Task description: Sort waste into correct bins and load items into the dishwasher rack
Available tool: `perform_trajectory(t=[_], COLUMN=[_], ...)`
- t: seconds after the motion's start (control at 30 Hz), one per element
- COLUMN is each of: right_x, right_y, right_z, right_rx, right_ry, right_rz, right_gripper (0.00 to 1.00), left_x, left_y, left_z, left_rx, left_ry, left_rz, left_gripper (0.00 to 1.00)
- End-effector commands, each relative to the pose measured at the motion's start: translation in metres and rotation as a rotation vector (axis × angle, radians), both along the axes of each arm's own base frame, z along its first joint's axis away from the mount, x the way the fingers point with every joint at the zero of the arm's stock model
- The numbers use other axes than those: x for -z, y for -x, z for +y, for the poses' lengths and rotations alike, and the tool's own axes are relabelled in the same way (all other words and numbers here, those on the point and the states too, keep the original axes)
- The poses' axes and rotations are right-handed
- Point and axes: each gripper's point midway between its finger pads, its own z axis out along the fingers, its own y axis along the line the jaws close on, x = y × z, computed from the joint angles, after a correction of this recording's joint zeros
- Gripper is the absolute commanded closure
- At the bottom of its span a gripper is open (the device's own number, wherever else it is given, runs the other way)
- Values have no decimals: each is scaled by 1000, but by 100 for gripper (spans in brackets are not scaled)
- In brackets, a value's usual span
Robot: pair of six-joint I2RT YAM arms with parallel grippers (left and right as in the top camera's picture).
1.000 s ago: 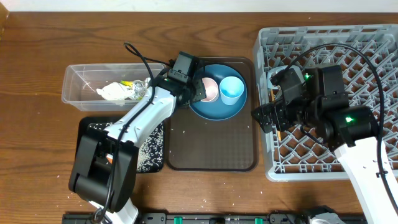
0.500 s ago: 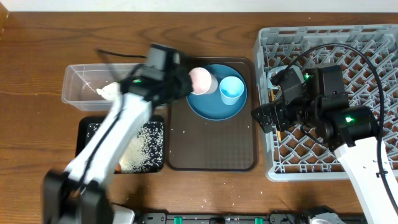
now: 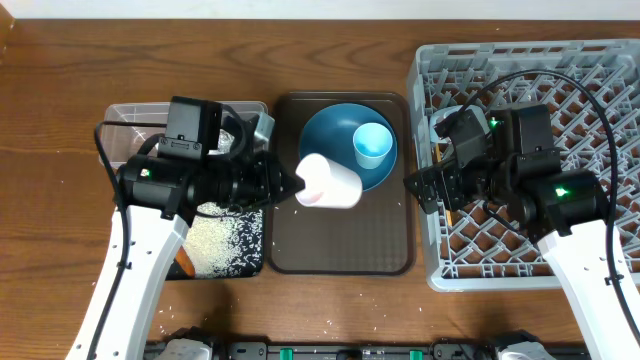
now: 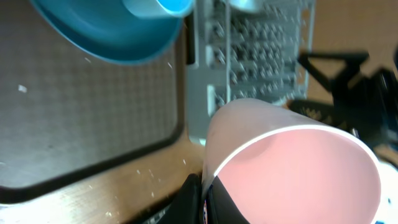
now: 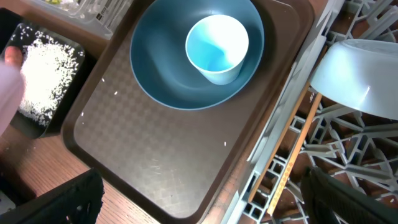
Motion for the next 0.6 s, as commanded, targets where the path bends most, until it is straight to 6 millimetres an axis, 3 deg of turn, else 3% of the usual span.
perform_trajectory(t=[0.0,0.13,0.23,0.33,0.4,0.57], right_x=[-3,-2,-1,-21,-41,-85], right_y=[0,-2,14,28,42,78], right_z=[1,-1,10,26,36,40], right_rx=[-1,13,34,-56,-155,-300], right_ry=[-4,8,-92,-214,-303,-474], right_rz=[-4,-6,101,108,81,-4], right_gripper=[1,1,1,1,1,1], left_x=[-17,-11,-8,-9,-19,-40], left_y=[13,25,34,43,50,51], left_z=[-10,-8,-6,-7,-14,-24], left_rx=[117,152,179,218,274,318], left_ry=[81,64,53,66,139,266], left_rz=[-61,-39,-21,-16,-46,-98], left_gripper=[94,94,94,94,94,94])
